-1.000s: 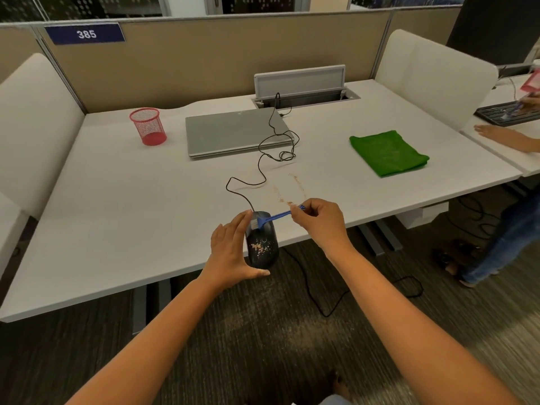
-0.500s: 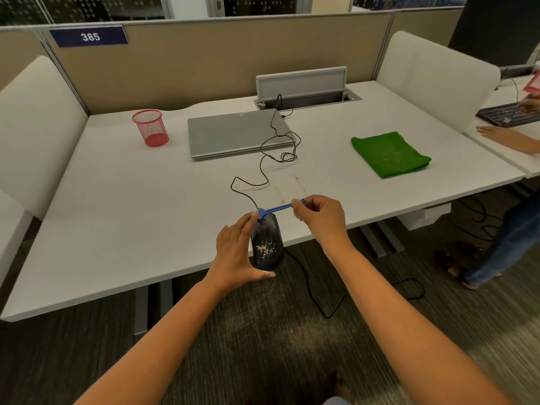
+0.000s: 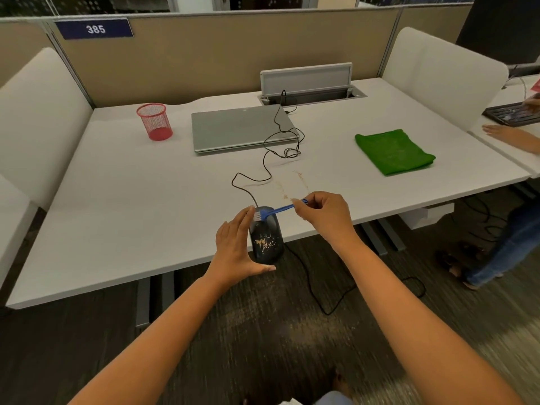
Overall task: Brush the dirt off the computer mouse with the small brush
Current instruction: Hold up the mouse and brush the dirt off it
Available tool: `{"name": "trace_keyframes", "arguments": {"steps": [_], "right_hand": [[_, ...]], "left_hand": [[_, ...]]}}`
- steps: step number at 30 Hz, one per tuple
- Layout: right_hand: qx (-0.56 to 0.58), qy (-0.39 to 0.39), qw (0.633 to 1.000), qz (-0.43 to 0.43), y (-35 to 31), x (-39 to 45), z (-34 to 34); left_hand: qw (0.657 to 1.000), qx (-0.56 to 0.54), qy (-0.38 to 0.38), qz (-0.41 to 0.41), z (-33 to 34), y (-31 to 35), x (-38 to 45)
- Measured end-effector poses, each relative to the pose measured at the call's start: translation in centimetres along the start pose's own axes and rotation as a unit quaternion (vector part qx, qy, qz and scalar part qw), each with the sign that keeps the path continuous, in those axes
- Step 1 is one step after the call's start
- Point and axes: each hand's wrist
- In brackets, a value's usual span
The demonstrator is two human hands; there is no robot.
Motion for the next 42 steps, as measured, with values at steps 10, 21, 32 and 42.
{"name": "trace_keyframes", "arguments": {"steps": [10,21,32,42], "right_hand": [[0.064,0.038,0.996,0.039,0.6,0.5,-0.2],[0.05,0.041,0.998,0.02,0.5,0.6,0.1],[0.085,0.015,0.994,0.06,1.6,-0.3,-1.0],[0.015,-0.033,0.999,0.031,2.0,-0.7,-1.4]], "left_hand": [[1.0,-0.004,0.0,-0.023,-0.4,0.0,-0.2],[0.999,-0.001,-0.007,-0.032,-0.2,-0.4,-0.3],[1.0,0.004,-0.007,-0.02,-0.3,-0.8,-0.2],[1.0,-0.012,0.005,-0.023,-0.4,-0.6,-0.6]]}}
Point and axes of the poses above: each hand's wrist, its own x-axis towards the middle knuckle, its own z-axis out of the palm, y = z × x, and after that the axes turned 4 degrees about -z, right-handed
